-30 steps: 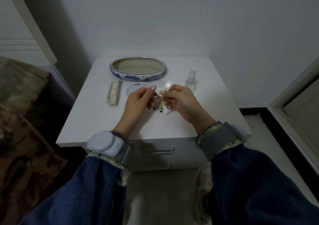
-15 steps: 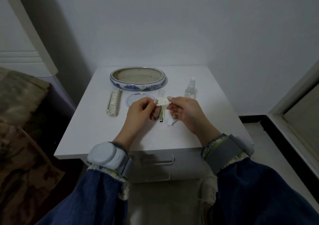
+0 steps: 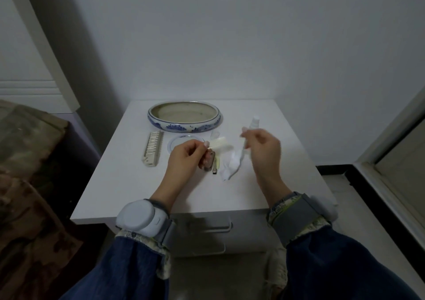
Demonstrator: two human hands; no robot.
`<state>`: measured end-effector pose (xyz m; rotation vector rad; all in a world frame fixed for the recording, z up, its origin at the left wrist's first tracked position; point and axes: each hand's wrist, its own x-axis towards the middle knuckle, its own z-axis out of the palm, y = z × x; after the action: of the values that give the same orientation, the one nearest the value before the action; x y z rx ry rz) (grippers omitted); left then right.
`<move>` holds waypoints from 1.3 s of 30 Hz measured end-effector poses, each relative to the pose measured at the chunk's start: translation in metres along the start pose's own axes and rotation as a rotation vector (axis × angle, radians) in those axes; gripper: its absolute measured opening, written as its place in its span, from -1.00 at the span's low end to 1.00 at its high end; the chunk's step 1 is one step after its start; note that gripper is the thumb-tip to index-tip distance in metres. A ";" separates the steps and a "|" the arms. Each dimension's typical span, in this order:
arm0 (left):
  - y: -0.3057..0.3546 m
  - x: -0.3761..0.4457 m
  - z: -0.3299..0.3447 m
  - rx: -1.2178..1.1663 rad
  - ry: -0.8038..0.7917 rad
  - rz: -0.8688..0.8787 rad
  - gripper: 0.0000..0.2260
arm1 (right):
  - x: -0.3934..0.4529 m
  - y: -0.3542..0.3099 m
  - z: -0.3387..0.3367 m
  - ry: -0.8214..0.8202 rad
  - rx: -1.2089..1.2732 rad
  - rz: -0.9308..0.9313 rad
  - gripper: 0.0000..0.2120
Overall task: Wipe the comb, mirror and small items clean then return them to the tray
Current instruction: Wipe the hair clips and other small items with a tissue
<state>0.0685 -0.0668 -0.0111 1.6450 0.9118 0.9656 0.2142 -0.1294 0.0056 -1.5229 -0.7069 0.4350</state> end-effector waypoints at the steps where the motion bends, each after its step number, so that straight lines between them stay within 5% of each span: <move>1: -0.001 0.001 0.000 0.014 0.025 -0.003 -0.73 | 0.003 0.001 -0.004 0.138 -0.038 -0.079 -0.92; 3: -0.003 0.003 -0.002 0.036 0.051 -0.006 -0.74 | 0.011 0.007 -0.009 0.236 -0.071 -0.144 -0.77; 7: -0.004 0.002 -0.006 0.016 0.077 -0.014 -0.77 | 0.021 0.018 -0.006 -0.048 -0.121 -0.049 -0.36; 13: -0.004 0.001 -0.004 0.014 0.123 -0.002 -0.76 | 0.018 0.021 -0.003 -0.079 -0.085 -0.115 -0.43; 18: 0.004 0.004 0.010 -0.020 0.154 0.014 -0.77 | 0.013 -0.006 -0.014 -0.235 0.356 -0.002 -0.36; 22: 0.007 0.003 0.019 -0.029 0.135 0.008 -0.77 | 0.010 -0.005 -0.018 -0.299 0.424 0.027 -0.38; 25: 0.007 0.001 0.017 -0.023 0.149 0.008 -0.77 | 0.007 -0.004 -0.016 -0.344 0.310 -0.016 -0.43; 31: 0.001 0.004 0.009 0.030 0.212 0.016 -0.75 | -0.013 0.007 -0.006 -0.420 -0.315 -0.423 -0.48; 39: -0.003 0.005 0.008 0.033 0.209 0.020 -0.76 | -0.013 0.010 -0.006 -0.329 -0.350 -0.528 -0.50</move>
<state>0.0775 -0.0647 -0.0152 1.6039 1.0571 1.1575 0.2104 -0.1428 -0.0060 -1.5230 -1.4601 0.1621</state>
